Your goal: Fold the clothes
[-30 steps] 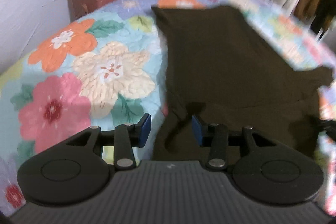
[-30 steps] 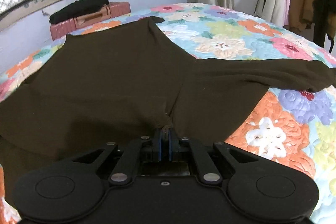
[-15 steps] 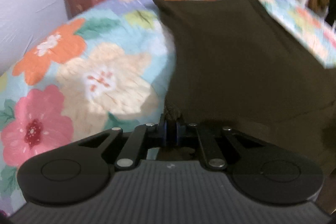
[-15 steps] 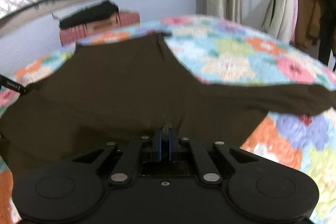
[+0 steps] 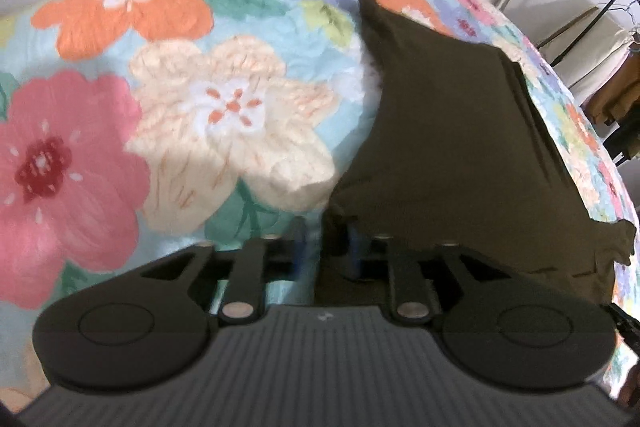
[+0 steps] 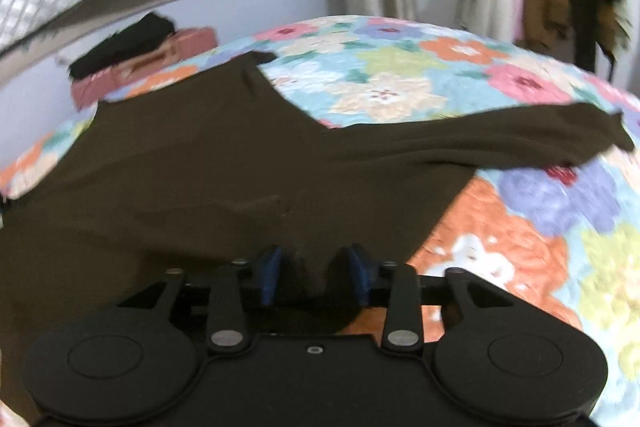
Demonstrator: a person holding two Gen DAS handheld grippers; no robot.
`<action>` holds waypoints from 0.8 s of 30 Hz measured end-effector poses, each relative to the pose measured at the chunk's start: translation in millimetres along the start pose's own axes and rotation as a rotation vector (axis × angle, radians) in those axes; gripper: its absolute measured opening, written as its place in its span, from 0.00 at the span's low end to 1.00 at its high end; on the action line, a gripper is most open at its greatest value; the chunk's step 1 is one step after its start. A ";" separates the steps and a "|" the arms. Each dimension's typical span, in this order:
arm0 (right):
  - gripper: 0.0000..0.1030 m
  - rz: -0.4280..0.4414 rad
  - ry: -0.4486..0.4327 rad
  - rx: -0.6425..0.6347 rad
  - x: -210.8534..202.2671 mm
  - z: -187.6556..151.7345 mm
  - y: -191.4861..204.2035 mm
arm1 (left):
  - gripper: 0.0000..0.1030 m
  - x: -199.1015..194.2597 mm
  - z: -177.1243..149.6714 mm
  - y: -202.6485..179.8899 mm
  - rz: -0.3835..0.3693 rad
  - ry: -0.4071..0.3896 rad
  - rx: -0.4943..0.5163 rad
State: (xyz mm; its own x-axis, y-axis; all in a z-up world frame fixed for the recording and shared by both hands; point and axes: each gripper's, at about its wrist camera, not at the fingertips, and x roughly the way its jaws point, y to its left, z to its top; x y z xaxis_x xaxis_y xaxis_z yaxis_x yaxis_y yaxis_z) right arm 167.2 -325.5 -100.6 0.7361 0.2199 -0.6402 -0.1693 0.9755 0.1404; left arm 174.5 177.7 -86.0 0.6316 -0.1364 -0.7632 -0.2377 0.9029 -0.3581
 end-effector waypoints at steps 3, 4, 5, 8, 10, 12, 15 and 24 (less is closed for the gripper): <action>0.45 0.005 -0.004 0.036 -13.6 -2.3 -6.7 | 0.44 -12.2 3.1 -17.0 -0.003 -0.035 0.067; 0.47 0.003 -0.005 0.050 -18.6 -5.0 -9.3 | 0.45 -16.8 2.9 -24.1 -0.012 -0.046 0.082; 0.47 0.002 -0.006 0.070 -23.4 -8.0 -12.4 | 0.49 -22.2 0.4 -32.4 -0.018 -0.059 0.090; 0.48 0.012 0.007 0.123 -30.8 -15.8 -25.4 | 0.61 -33.3 -14.0 -58.8 -0.019 -0.079 0.112; 0.48 0.007 0.014 0.139 -34.0 -19.7 -33.2 | 0.61 -34.9 -24.5 -82.0 -0.052 -0.066 0.157; 0.48 0.001 0.018 0.154 -37.8 -23.1 -42.1 | 0.61 -32.8 -34.7 -111.0 -0.103 -0.038 0.218; 0.49 -0.008 0.013 0.177 -43.9 -23.6 -57.5 | 0.61 -23.3 -47.7 -157.0 -0.171 0.020 0.299; 0.53 0.028 -0.007 0.287 -46.0 15.8 -124.3 | 0.61 20.4 -75.4 -308.5 -0.299 0.181 0.470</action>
State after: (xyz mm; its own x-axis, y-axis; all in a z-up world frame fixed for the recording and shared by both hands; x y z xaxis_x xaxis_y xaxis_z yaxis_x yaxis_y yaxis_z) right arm 164.8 -456.8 -76.7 0.7386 0.2453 -0.6279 0.0025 0.9304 0.3665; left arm 205.0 -134.3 -31.6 0.4750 -0.4429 -0.7604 0.3104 0.8929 -0.3262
